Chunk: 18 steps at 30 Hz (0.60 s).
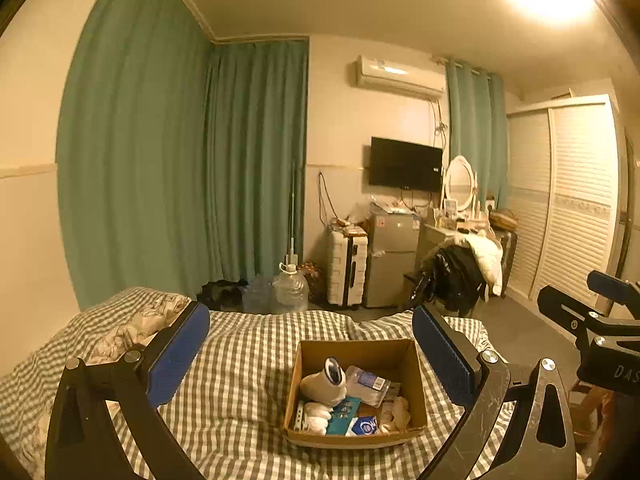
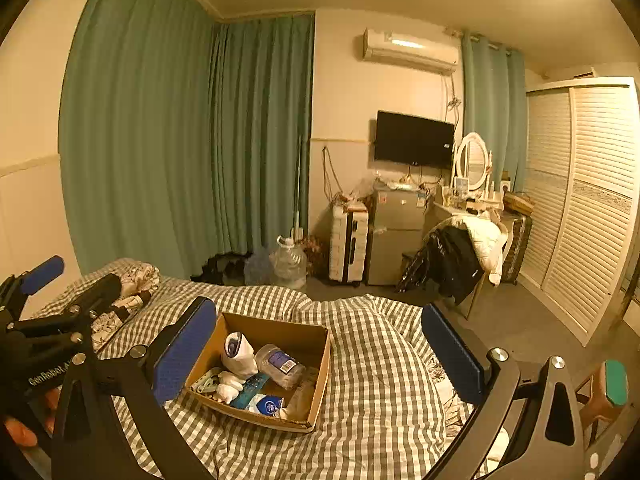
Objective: Organize objects
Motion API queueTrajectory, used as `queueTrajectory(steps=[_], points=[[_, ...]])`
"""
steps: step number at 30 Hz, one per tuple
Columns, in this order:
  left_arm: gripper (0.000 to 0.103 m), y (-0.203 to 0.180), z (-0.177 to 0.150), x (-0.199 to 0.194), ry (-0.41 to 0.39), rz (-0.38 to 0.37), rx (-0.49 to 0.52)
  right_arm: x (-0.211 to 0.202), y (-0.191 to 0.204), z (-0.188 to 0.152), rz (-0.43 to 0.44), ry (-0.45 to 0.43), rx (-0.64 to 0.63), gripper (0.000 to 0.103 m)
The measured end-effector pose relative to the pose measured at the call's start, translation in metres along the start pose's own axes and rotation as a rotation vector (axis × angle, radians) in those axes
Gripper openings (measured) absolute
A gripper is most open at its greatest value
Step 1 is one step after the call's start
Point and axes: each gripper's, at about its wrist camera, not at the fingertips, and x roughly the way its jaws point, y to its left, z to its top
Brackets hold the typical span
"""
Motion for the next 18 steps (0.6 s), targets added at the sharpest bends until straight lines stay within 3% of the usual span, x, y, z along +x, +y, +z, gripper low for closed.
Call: queueTrajectory(steps=[6, 8, 11, 18], points=[[0.103, -0.003, -0.057, -0.009, 0.014, 0.04, -0.019, -0.011, 0.002, -0.058, -0.074, -0.066, 0.007, 0.103], [0.103, -0.004, -0.076, -0.005, 0.028, 0.061, -0.009, 0.001, 0.007, -0.086, -0.07, -0.041, -0.01, 0.103], [0.103, -0.004, -0.097, 0.005, 0.076, 0.07, 0.003, 0.029, 0.006, -0.115, -0.052, 0.064, -0.012, 0.103], [0.103, -0.001, -0.107, 0.008, 0.103, 0.09, -0.001, 0.043, 0.003, -0.125, -0.059, 0.098, 0.0, 0.103]])
